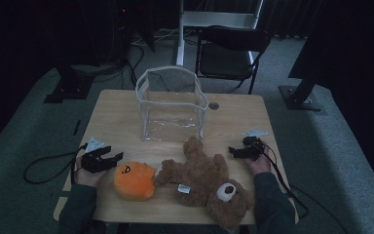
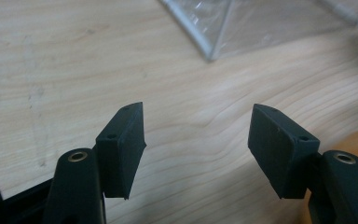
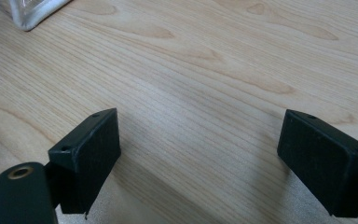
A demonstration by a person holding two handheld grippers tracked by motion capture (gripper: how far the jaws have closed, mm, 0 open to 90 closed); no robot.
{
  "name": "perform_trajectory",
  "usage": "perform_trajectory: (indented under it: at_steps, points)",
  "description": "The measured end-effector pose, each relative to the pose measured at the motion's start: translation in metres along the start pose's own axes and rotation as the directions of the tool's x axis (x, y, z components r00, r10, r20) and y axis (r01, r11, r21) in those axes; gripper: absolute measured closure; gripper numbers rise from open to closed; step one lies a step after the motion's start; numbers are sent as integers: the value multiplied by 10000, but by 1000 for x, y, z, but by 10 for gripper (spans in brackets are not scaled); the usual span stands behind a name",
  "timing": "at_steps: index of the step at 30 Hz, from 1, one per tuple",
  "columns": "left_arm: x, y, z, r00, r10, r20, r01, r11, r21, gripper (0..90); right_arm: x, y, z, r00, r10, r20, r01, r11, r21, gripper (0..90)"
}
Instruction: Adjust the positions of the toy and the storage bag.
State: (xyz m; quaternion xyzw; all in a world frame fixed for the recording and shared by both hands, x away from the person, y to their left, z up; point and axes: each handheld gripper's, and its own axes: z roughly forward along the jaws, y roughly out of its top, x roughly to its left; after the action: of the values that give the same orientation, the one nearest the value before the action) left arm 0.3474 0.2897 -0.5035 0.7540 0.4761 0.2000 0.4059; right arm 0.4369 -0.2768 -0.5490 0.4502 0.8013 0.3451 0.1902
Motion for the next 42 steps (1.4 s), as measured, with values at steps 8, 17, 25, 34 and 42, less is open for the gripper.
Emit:
perform_trajectory:
  at_steps: [8, 17, 25, 34, 42]
  points:
    - [-10, 12, -24, 9996, 167, 214, -157, 9987, -492, 363, 0, 0, 0, 10000, 57, 50, -57, 10000, 2, 122]
    - [-29, 20, -47, 9960, 413, 786, -333, 9944, -1002, 357, -1, 0, 0, 9999, 117, 118, -117, 9999, 8, 123]
    - [-51, 20, -53, 9927, 544, 1081, -468, 9964, -713, 280, -1, 0, 0, 9997, 161, 163, -161, 9999, 7, 123]
    - [-76, 11, -49, 9907, 637, 1205, -665, 9976, 189, 202, -1, 0, 0, 9996, 201, 203, -201, 9998, 5, 123]
    - [-69, -5, -34, 9896, -341, 1394, 270, 9983, 524, 178, -1, 0, 0, 9995, 233, 219, -234, 9997, 11, 123]
